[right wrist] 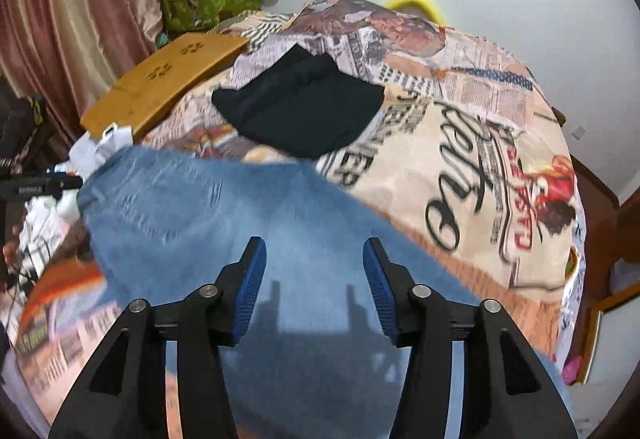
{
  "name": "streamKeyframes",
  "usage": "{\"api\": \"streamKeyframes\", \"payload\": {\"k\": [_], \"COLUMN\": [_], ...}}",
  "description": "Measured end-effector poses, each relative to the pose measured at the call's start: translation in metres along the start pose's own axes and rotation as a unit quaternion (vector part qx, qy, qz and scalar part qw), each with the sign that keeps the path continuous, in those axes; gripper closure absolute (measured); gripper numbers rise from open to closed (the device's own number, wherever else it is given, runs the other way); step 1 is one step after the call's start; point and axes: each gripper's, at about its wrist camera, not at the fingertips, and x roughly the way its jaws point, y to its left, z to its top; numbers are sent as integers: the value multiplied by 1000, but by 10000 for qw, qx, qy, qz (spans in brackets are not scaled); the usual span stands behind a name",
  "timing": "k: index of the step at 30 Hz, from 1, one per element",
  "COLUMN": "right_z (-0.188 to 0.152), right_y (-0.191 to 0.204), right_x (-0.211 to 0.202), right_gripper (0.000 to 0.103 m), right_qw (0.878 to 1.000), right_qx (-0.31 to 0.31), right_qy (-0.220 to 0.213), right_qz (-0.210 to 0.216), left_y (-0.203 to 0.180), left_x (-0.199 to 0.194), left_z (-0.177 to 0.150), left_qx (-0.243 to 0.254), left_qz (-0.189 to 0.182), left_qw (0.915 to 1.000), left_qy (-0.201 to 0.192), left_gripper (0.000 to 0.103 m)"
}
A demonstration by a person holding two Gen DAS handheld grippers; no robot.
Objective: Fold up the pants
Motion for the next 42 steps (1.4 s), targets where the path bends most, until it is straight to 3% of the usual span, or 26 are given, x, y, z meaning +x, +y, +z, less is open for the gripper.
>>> {"api": "streamKeyframes", "payload": {"k": [5, 9, 13, 20, 23, 27, 30, 37, 42], "right_z": [-34, -52, -57, -64, -65, -65, -65, -65, -67], "right_y": [4, 1, -4, -2, -2, -3, -3, -2, -1], "right_x": [16, 22, 22, 22, 22, 22, 22, 21, 21], "right_gripper": [54, 53, 50, 47, 47, 47, 47, 47, 46], "right_qw": [9991, 9975, 9956, 9953, 9950, 9950, 9948, 9950, 9957], "right_qx": [168, 558, 818, 877, 909, 907, 920, 891, 806], "right_qy": [349, 347, 329, 263, 250, 248, 247, 258, 278], "right_qz": [146, 267, 321, 323, 342, 345, 358, 362, 353], "left_y": [-1, 1, 16, 19, 16, 3, -11, -10, 2], "left_x": [17, 30, 47, 45, 44, 45, 51, 11, 25], "left_z": [-19, -17, -16, -22, -17, -5, 1, 2, -1], "left_qx": [-156, -365, -971, -1135, -1196, -1044, -779, -310, -329], "left_qz": [-229, -431, -987, -1171, -1284, -1363, -808, -643, -641], "left_qw": [9990, 9973, 9868, 9834, 9820, 9835, 9923, 9974, 9973], "left_qy": [362, 464, 835, 795, 694, 565, 520, -108, 102], "left_gripper": [23, 23, 23, 23, 32, 55, 78, 83, 83]}}
